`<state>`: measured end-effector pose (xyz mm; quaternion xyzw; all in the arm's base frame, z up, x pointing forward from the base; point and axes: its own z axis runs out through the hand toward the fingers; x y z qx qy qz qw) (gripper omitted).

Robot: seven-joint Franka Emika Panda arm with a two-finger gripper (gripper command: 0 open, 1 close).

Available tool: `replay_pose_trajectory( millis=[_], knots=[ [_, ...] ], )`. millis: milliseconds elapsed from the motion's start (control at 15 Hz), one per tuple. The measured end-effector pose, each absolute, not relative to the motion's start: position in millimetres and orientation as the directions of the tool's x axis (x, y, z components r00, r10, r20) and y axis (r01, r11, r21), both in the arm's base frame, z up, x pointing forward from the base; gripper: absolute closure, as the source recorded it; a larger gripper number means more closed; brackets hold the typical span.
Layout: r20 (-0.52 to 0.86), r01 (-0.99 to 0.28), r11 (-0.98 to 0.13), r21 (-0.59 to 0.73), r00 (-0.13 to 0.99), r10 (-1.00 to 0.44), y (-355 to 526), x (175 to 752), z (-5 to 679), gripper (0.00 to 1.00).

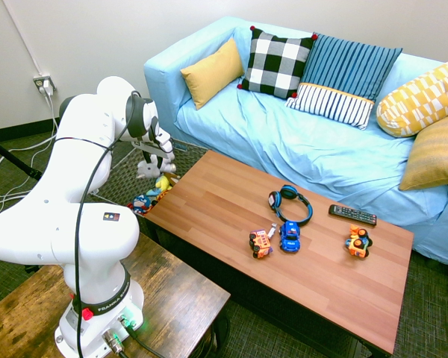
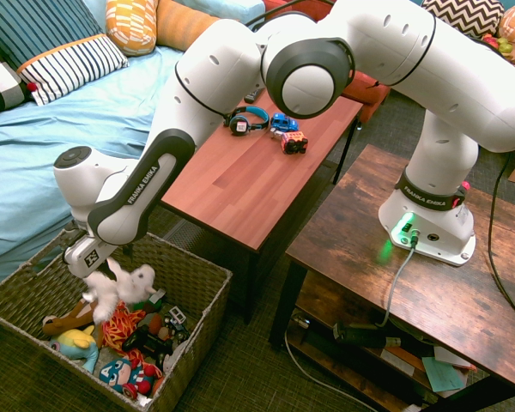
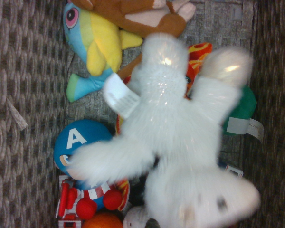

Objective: Put the stuffed toy in the basket

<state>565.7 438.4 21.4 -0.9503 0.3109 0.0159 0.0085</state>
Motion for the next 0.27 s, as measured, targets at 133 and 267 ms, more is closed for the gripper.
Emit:
replay_pose_trajectory(
  millis=[133, 267],
  knots=[
    [-0.035, -0.588, -0.809, -0.007, 0.809, -0.587, 440.8, 564.1, 21.6, 0.00],
    [-0.035, -0.587, -0.810, -0.006, 0.809, -0.586, 441.3, 563.4, 21.6, 0.00]
  ],
)
